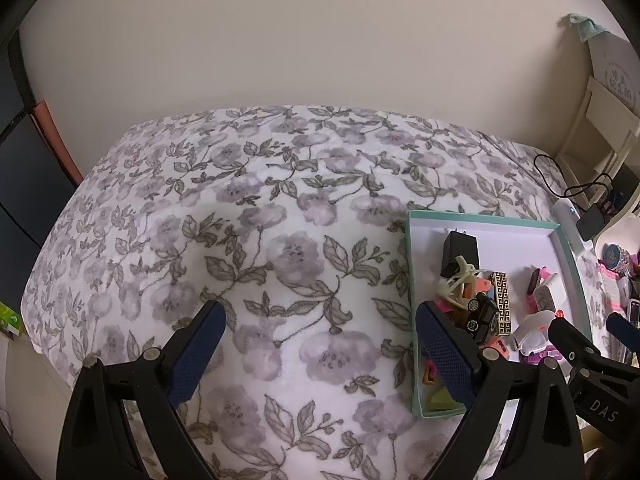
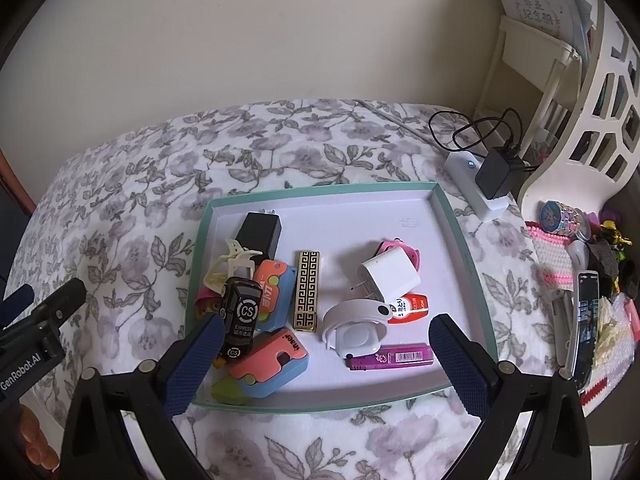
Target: Organize rigid objects
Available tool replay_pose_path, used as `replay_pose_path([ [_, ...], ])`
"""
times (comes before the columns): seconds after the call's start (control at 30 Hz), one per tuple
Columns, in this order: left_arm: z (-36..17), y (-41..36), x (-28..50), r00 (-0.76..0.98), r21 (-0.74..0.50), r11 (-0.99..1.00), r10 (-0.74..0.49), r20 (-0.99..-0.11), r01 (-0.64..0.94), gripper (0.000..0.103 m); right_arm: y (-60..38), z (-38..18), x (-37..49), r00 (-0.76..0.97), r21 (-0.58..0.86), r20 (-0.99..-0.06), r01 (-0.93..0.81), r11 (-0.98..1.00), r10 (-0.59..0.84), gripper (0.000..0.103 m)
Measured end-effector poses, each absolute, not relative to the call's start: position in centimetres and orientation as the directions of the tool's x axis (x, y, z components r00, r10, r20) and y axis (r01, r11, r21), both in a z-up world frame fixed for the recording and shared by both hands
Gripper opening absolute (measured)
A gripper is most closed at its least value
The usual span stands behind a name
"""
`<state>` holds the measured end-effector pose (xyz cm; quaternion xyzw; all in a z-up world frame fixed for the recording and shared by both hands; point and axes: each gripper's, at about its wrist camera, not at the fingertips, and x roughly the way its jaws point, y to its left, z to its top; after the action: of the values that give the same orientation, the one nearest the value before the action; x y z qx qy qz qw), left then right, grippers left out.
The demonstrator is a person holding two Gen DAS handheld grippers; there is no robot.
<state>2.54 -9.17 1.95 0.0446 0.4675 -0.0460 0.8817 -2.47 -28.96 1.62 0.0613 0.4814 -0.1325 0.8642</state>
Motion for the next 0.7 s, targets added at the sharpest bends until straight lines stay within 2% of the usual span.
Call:
replay_pose_path([
  [0.7,1.90,-9.21,2.70,0.557,0.041,0.993,-0.031,-0.830,0.115,0.096,-28.86,1.26,-2.11,0.492,-0.026,-0.855,0.270,0.962,-0.161,0.103],
])
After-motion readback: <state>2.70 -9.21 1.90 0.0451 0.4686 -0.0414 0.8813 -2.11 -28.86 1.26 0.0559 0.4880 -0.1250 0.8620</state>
